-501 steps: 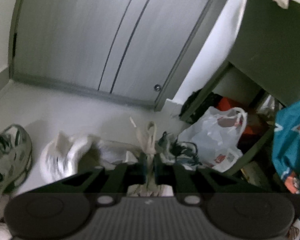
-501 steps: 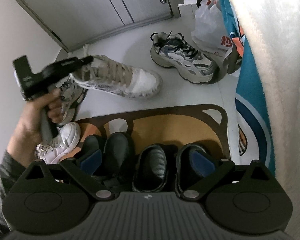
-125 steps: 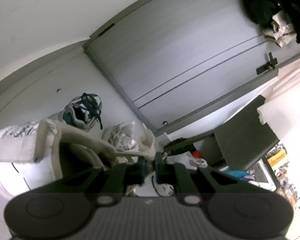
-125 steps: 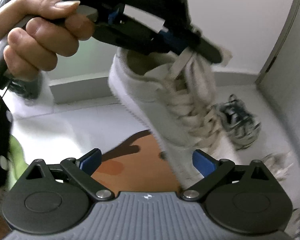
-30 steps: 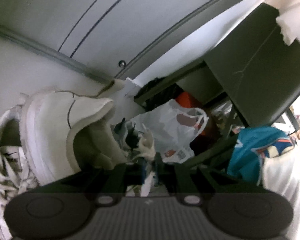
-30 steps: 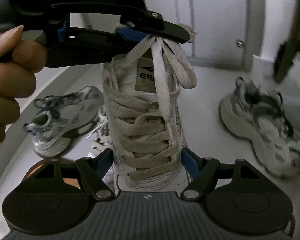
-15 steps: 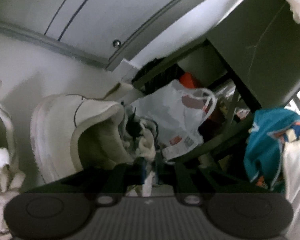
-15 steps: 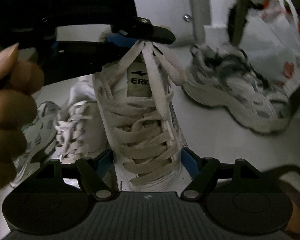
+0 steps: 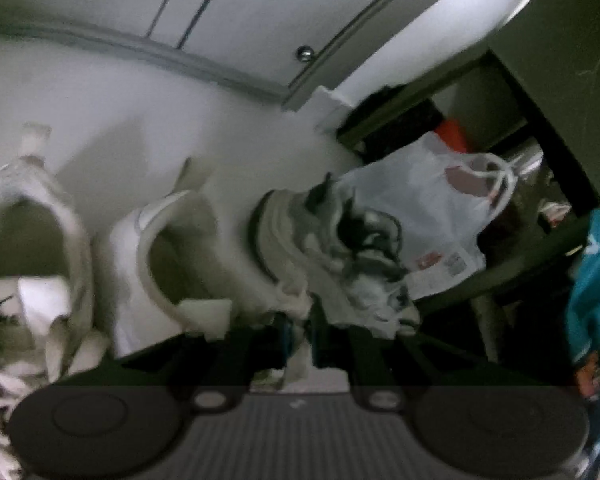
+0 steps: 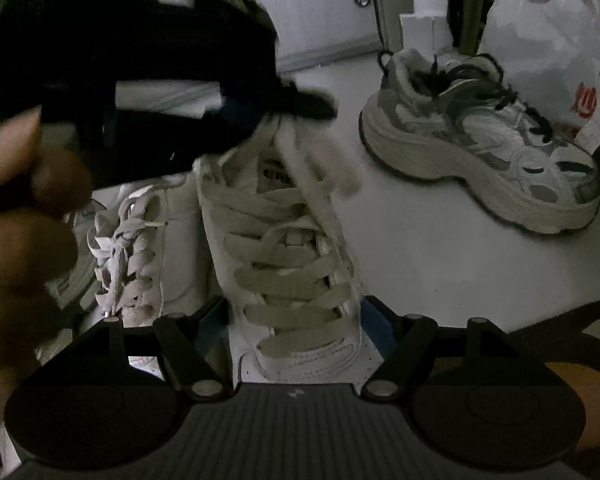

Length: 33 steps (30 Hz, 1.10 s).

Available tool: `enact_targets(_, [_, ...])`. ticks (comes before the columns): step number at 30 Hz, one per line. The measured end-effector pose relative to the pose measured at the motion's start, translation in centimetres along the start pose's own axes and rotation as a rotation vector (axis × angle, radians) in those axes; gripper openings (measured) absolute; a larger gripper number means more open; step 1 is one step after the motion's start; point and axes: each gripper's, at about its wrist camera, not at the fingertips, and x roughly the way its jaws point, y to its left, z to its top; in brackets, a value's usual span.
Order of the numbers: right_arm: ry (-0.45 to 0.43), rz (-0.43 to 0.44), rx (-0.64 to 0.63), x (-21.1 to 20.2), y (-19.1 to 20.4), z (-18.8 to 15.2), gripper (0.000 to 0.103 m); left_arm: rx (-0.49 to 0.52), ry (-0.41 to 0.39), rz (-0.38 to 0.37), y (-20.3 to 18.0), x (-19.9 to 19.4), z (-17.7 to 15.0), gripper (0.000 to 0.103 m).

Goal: Organize scattered shoes
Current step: 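Lower the white sneaker beside the snakeskin sneaker and open the left tool, then lift the left tool away from the paired sneakers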

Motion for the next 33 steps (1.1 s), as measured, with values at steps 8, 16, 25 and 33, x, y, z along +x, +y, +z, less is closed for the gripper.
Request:
enact_targets(8, [0.007,0.010,-0.032,0.0,0.8,-0.1,0.075,-0.042,-0.118,0.025,1.6,-5.0,-1.1,0.059])
enact_targets(16, [0.032,0.019,-0.023,0.0,1.2,0.4,0.075,-0.087,-0.241,0.075,3.8,-11.6,-3.3,0.067])
enact_targets(25, [0.041,0.024,-0.060,0.2,2.7,0.7,0.072,-0.168,-0.230,0.170,7.0,-15.7,-8.2,0.067])
enact_targets(33, [0.052,0.007,-0.086,0.8,2.9,1.0,0.072,-0.243,-0.225,0.202,9.2,-18.6,-14.3,0.067])
